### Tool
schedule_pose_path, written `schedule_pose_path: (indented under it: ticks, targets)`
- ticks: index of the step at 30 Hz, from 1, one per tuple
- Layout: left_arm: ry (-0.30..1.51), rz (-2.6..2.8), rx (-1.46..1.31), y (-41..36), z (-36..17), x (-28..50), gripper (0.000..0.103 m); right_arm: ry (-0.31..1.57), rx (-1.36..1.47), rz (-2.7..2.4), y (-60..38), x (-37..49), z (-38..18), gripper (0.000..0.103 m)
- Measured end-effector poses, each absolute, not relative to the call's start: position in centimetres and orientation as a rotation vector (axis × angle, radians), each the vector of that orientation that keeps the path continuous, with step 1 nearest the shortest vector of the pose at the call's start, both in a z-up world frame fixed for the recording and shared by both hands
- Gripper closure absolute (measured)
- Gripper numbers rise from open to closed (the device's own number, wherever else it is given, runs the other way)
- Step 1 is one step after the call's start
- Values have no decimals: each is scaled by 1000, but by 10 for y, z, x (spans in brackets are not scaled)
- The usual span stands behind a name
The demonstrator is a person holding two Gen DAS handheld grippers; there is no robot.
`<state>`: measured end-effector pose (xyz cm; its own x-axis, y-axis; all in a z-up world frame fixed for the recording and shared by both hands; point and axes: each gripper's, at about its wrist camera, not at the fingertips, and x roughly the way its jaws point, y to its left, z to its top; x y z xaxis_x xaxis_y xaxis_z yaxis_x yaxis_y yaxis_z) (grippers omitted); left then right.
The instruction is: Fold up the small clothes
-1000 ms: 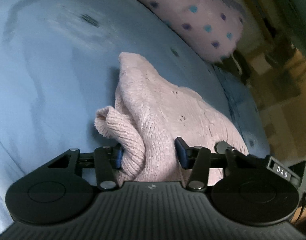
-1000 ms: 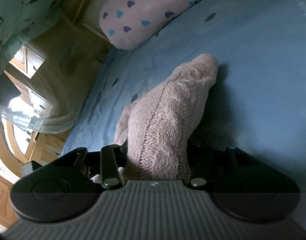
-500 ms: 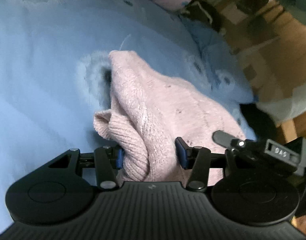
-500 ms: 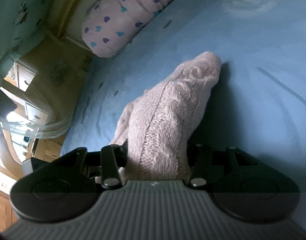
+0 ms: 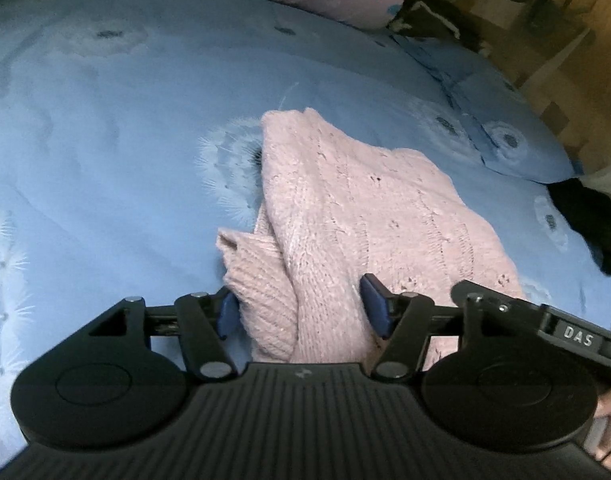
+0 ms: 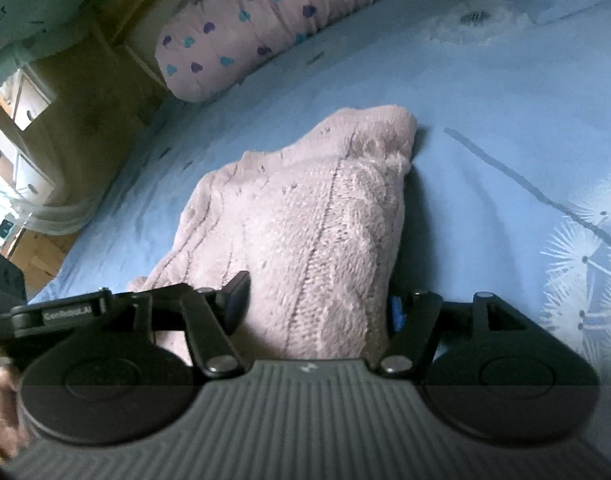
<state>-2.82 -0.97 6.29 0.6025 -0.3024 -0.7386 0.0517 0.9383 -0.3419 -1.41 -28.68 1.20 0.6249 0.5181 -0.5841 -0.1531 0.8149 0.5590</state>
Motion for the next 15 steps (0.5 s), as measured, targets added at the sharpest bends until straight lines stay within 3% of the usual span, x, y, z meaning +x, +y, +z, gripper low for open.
schedule_pose_path:
  ticks: [9, 15]
  targets:
    - [843, -116, -110, -30, 91, -70, 30, 729, 431, 324, -291, -53, 37, 32]
    - [836, -105, -112, -37, 96, -100, 21, 688, 364, 325, -289, -81, 54, 28]
